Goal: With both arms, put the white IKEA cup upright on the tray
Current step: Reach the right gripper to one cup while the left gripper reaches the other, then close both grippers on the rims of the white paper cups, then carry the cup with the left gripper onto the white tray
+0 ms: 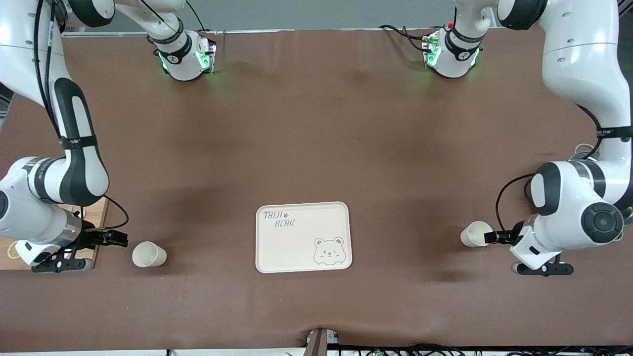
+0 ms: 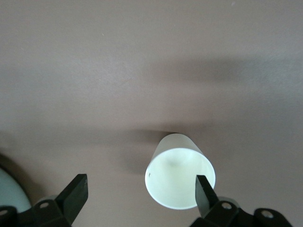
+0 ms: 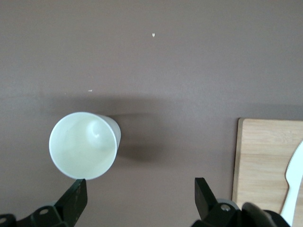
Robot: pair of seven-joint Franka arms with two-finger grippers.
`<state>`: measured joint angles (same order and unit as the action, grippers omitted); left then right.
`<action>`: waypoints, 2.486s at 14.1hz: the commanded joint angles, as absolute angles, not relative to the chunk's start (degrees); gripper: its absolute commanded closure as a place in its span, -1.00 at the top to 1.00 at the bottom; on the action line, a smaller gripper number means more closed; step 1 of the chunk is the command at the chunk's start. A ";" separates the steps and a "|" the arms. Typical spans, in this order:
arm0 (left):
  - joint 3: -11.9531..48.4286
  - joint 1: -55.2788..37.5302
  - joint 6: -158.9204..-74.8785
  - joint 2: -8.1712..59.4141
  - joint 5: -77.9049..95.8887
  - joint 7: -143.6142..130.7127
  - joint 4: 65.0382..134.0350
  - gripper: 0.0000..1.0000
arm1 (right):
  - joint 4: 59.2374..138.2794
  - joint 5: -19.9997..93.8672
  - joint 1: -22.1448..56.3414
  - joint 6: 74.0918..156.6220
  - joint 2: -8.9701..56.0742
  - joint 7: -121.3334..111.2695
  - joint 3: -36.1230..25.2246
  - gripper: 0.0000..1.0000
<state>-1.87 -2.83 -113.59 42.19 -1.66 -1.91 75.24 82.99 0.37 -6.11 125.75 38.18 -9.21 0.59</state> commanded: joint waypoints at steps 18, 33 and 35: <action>-1.67 -2.64 -117.69 45.35 -2.29 -1.05 78.93 -1.00 | 81.39 1.49 -4.05 137.36 46.67 -7.21 1.23 1.00; 1.67 -13.52 -110.85 38.24 -2.02 -19.12 76.91 -1.00 | 81.39 1.49 -3.78 137.55 48.08 -7.47 1.32 -0.79; 2.54 -17.38 -108.03 38.14 -2.02 -26.33 75.85 -1.00 | 81.39 1.49 -3.78 137.55 48.08 -7.38 1.32 -0.94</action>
